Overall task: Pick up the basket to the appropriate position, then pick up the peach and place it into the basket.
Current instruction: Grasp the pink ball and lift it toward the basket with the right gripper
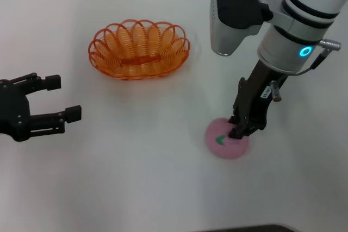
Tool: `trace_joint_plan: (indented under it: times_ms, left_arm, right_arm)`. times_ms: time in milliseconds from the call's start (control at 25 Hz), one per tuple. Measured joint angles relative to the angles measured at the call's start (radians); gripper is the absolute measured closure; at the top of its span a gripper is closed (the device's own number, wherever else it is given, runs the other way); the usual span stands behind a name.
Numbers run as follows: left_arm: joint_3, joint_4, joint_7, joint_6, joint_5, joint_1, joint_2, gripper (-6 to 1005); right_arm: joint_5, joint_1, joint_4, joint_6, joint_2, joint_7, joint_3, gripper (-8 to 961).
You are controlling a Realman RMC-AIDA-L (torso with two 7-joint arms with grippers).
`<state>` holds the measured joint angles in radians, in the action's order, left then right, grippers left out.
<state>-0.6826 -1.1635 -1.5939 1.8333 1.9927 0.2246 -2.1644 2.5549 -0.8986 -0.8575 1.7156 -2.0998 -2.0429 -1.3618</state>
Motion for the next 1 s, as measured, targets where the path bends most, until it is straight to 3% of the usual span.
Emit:
trace_joint_plan:
  times_ms: [400, 720, 1000]
  left_arm:
    - [0.0, 0.01, 0.0, 0.001, 0.0, 0.001, 0.0, 108]
    - [0.0, 0.012, 0.0, 0.001, 0.0, 0.001, 0.0, 108]
    - [0.0, 0.012, 0.0, 0.001, 0.002, 0.001, 0.0, 108]
  right_arm:
    - [-0.015, 0.004, -0.006, 0.0, 0.003, 0.009, -0.002, 816]
    - [-0.035, 0.006, -0.025, 0.025, 0.011, 0.023, 0.02, 815]
    - [-0.042, 0.006, -0.131, 0.095, 0.013, 0.058, 0.15, 815]
